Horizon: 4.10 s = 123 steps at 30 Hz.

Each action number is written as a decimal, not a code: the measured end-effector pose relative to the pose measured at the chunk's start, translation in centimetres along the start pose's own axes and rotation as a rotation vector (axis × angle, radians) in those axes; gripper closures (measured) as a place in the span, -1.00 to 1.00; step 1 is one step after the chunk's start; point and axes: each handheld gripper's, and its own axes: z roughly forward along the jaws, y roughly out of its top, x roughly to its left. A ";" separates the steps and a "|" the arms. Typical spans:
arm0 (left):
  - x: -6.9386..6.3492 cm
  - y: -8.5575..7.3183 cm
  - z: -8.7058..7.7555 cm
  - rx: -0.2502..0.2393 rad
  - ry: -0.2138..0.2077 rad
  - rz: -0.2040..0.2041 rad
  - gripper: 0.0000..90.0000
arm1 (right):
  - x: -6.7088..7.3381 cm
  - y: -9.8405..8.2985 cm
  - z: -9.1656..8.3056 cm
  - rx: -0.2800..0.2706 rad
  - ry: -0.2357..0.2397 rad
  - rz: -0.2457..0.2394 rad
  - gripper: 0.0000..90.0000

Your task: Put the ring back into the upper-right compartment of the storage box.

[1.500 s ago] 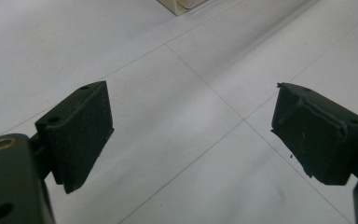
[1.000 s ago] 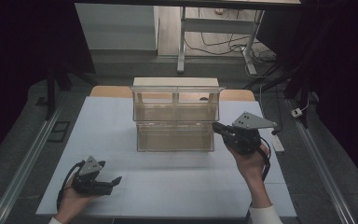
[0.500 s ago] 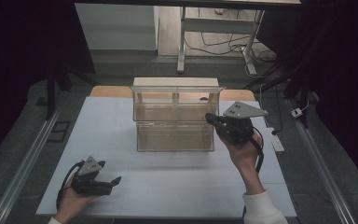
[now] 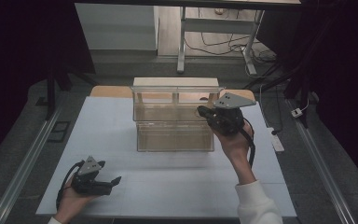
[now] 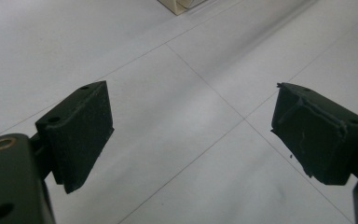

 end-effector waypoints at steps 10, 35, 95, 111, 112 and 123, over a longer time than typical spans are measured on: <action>0.1 0.0 0.0 -0.001 -0.002 -0.004 -0.72 | -0.4 0.2 1.7 0.011 -0.007 0.008 0.94; 0.1 -0.1 0.0 0.000 0.001 -0.002 -0.72 | -0.4 -0.5 1.1 -0.015 -0.027 0.020 0.26; 0.0 -0.1 -0.1 -0.007 -0.010 -0.014 -0.72 | -2.1 -17.9 -7.7 0.165 -0.114 0.112 -0.26; 0.0 -0.1 -0.1 -0.008 -0.015 -0.007 -0.72 | -2.0 -21.2 -7.0 0.235 -0.083 0.106 -0.26; 0.0 -0.1 -0.1 -0.008 -0.016 -0.007 -0.72 | -2.0 -21.3 -7.0 0.235 -0.084 0.105 -0.26; 0.0 0.0 -0.1 -0.009 -0.014 -0.006 -0.72 | -2.1 -21.5 -7.0 0.230 -0.084 0.112 -0.26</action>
